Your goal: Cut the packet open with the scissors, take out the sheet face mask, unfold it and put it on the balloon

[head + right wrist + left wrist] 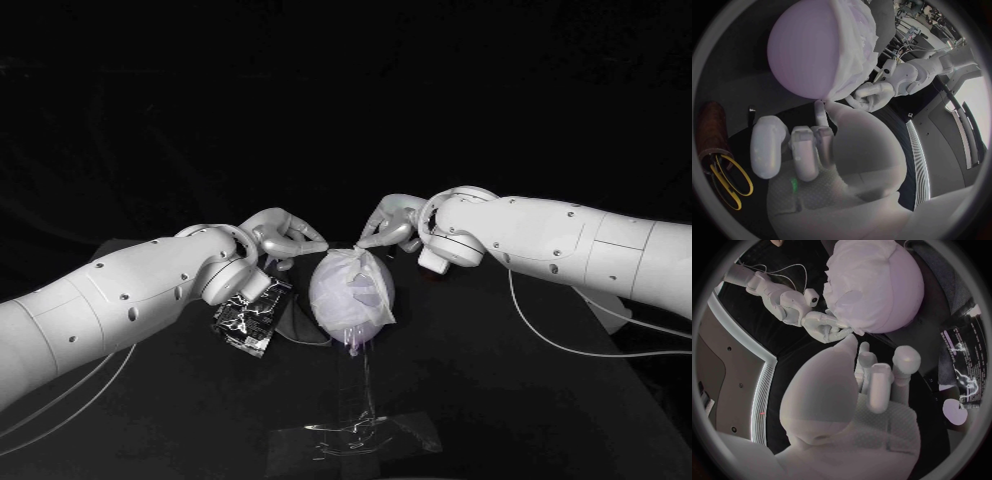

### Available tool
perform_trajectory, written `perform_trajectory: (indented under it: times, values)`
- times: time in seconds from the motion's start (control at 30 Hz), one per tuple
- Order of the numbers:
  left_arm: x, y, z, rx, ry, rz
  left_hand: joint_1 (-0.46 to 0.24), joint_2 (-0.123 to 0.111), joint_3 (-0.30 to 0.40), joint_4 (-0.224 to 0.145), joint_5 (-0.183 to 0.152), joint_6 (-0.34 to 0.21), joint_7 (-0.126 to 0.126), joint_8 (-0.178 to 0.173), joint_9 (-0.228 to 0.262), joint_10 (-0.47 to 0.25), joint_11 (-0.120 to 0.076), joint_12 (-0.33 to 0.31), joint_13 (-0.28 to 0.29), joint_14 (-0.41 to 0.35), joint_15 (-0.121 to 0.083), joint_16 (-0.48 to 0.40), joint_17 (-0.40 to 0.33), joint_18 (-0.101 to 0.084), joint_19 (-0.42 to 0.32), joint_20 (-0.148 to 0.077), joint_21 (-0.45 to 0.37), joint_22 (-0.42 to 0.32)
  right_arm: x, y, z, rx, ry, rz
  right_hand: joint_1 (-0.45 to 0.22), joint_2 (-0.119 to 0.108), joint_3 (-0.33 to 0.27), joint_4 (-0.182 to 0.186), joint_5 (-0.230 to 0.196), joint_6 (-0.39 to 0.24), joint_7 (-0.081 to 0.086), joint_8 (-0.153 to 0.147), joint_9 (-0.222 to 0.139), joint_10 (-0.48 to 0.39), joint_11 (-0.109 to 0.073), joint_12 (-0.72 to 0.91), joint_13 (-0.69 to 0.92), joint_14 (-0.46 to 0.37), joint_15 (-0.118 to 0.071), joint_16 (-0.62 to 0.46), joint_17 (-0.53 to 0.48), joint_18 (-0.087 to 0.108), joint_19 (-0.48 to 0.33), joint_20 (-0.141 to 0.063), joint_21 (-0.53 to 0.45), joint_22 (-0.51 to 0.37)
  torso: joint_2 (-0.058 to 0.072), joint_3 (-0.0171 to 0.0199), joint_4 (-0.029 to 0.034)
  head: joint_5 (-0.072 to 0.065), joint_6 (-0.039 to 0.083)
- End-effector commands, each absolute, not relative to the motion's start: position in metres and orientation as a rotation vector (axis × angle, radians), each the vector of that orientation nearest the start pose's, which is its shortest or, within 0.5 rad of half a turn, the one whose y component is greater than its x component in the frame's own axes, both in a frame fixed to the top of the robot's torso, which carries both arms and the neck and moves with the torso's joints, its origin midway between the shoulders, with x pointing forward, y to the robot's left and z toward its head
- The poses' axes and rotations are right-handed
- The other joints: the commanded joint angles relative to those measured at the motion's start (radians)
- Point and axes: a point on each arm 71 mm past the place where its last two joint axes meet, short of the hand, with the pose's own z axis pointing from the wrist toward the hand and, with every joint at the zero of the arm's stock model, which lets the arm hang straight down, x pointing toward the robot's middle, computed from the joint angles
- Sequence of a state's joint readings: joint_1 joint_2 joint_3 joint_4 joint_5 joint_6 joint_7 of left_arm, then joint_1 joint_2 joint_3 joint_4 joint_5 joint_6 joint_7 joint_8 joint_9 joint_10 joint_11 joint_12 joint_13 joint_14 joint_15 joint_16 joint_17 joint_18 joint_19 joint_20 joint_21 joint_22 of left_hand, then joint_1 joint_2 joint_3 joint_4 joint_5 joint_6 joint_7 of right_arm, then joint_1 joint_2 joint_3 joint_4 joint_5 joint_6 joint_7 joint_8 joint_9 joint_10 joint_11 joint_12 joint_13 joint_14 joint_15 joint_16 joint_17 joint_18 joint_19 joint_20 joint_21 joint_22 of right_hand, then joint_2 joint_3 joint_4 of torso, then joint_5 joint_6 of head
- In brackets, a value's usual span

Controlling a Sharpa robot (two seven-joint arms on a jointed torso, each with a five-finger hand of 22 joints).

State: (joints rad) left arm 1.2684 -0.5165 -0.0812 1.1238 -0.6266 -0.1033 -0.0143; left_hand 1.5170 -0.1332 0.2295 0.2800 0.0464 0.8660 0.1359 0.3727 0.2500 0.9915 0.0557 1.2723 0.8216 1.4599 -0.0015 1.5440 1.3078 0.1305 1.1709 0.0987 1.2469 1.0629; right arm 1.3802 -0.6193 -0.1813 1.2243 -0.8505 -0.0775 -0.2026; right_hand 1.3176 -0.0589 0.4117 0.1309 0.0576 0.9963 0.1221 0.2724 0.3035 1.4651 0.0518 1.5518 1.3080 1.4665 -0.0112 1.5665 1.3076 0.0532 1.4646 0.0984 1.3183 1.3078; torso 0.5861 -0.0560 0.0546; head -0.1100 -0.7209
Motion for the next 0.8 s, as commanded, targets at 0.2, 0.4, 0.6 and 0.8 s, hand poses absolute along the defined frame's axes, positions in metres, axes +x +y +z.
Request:
perform_trajectory:
  times: [0.2, 0.4, 0.6, 0.8]
  values:
    - [0.5525, 0.1382, -0.1996, -0.505, 1.953, -1.094, 0.002, 0.004, 0.004, 0.004, 0.002, -0.009, 0.001, -0.005, -0.001, 0.003, 0.003, 0.004, 0.005, 0.012, 0.001, 0.004, 0.02, -0.018, 0.012, 0.002, 0.008, 0.006, 0.548, -0.1788, -0.1781, 0.288, 2.001, 0.751, 0.04, 0.011, 0.039, -0.055, -0.005, 0.062, -0.035, 0.062, 0.037, 0.106, -0.037, 0.019, 0.263, 0.104, -0.034, 0.004, 0.263, -0.011, 0.038, -0.033, 0.028, 0.209, 0.0, -0.0002, 0.0006, 0.0, -0.006]
    - [0.5522, 0.1362, -0.2, -0.501, 1.961, -1.097, 0.0, 0.004, 0.003, 0.005, 0.002, -0.009, 0.002, -0.006, -0.002, 0.008, 0.003, 0.006, 0.01, 0.014, 0.001, 0.005, 0.023, -0.018, 0.015, 0.002, 0.01, 0.01, 0.5474, -0.1799, -0.1757, 0.3, 1.962, 0.77, 0.033, 0.006, 0.067, -0.082, -0.007, 0.073, -0.05, 0.111, 0.076, 0.106, -0.052, 0.019, 0.263, 0.104, -0.047, 0.004, 0.263, -0.013, 0.04, -0.047, 0.04, 0.211, 0.001, -0.0007, 0.0008, 0.0, -0.006]
    - [0.5521, 0.1332, -0.2002, -0.497, 1.966, -1.103, -0.024, -0.008, -0.013, 0.01, 0.002, -0.014, 0.006, -0.014, -0.005, 0.009, 0.008, 0.007, 0.007, 0.015, 0.005, 0.005, 0.025, -0.019, 0.016, 0.004, 0.014, 0.013, 0.5468, -0.1825, -0.1729, 0.313, 1.918, 0.781, 0.03, 0.005, 0.078, -0.089, -0.007, 0.071, -0.052, 0.124, 0.088, 0.106, -0.054, 0.019, 0.263, 0.104, -0.049, 0.004, 0.263, -0.015, 0.042, -0.049, 0.047, 0.213, 0.002, -0.0009, 0.0006, 0.002, -0.006]
    - [0.5525, 0.13, -0.2007, -0.493, 1.97, -1.103, -0.039, -0.013, -0.024, 0.011, 0.002, -0.016, 0.007, -0.017, -0.007, 0.011, 0.01, 0.008, 0.008, 0.015, 0.007, 0.005, 0.025, -0.019, 0.016, 0.005, 0.014, 0.013, 0.5454, -0.1842, -0.1716, 0.319, 1.899, 0.789, 0.025, 0.003, 0.088, -0.094, -0.008, 0.069, -0.054, 0.135, 0.098, 0.106, -0.056, 0.019, 0.263, 0.104, -0.051, 0.004, 0.263, -0.015, 0.042, -0.051, 0.049, 0.213, 0.002, -0.0001, -0.0006, 0.002, -0.006]
